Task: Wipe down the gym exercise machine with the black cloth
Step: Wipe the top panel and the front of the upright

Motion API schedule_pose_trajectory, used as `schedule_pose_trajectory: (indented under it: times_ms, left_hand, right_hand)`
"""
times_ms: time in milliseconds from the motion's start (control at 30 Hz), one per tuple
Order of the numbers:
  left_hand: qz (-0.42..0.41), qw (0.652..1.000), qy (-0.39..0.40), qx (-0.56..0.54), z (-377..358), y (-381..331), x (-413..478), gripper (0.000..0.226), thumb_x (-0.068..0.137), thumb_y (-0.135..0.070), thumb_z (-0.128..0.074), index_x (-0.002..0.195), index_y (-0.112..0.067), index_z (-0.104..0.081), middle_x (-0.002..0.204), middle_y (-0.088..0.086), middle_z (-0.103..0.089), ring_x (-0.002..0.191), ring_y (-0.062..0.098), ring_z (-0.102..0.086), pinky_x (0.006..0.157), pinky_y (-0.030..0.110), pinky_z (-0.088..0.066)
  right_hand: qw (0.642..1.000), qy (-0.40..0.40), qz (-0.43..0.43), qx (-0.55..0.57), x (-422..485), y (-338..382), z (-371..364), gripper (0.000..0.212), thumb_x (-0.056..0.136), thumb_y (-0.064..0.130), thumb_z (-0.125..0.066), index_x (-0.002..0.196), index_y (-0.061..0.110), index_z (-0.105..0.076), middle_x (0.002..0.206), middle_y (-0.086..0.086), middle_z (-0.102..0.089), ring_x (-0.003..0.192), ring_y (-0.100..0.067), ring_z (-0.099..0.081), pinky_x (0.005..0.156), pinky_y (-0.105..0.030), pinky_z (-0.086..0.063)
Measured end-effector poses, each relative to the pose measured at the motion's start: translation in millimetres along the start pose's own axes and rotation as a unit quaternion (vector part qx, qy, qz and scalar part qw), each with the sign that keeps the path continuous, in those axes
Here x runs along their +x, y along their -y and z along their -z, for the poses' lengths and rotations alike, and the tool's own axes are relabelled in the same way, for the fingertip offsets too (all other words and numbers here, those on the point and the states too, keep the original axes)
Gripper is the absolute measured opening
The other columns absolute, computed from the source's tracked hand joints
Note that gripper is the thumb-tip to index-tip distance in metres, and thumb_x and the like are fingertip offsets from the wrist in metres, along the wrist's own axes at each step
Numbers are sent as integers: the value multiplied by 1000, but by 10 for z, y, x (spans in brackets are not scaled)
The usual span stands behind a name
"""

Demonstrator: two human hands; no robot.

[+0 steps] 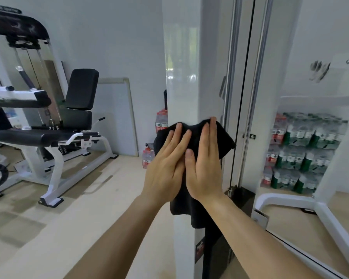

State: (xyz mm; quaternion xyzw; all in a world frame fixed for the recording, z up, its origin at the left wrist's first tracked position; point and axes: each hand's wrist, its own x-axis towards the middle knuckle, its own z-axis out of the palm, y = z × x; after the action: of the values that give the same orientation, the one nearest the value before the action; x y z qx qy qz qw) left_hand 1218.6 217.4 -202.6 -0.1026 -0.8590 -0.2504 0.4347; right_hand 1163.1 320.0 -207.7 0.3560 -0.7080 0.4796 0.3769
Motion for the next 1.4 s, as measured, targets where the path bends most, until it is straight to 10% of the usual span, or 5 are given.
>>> schedule_pose_trajectory:
  times_ms: [433, 867, 1000, 1233, 1400]
  left_hand:
    - [85, 985, -134, -72, 9, 13, -118, 36, 95, -22, -44, 120, -23, -70, 138, -14, -60, 86, 5, -70, 71, 41, -58]
    - [151, 970, -98, -163, -145, -314, -433, 46, 98, -15, -42, 141, -32, -49, 142, -17, -54, 132, -2, -48, 109, 24, -42]
    - [134, 958, -113, -227, -445, -430, -157, 55, 105, -24, -34, 158, -16, -22, 163, -3, -29, 150, 9, -25, 122, 42, -26]
    - [147, 963, -195, -115, -657, -529, 375, 75, 100, -48, -30, 159, -9, -4, 168, 6, -3, 154, 12, 2, 126, 41, -7]
    - [138, 960, -242, -36, -685, -487, 587, 67, 105, -31, -43, 157, -2, -12, 166, 15, -12, 154, 24, -7, 125, 44, -13]
  right_hand:
    - [997, -70, 21, -15, 252, -89, -173, 65, 104, 16, -42, 156, -1, -7, 166, -17, -2, 155, -28, -3, 126, -35, -8]
    - [999, 0, 19, 28, 172, -174, -88, 69, 103, 23, -38, 157, 1, 0, 166, -17, 5, 155, -28, 2, 123, -53, -18]
    - [995, 63, 67, 23, 163, -370, 88, 67, 107, 38, -27, 158, 4, 0, 167, -16, 6, 156, -26, 2, 123, -54, -18]
    - [987, 122, 77, 78, -67, -569, 502, 59, 107, 46, -12, 158, 17, -20, 168, 0, -14, 156, -23, -3, 124, -54, -14]
    - [992, 9, 17, 126, -293, -643, 717, 51, 106, 32, -24, 145, 9, -47, 148, -4, -52, 141, -21, -43, 116, -39, -34]
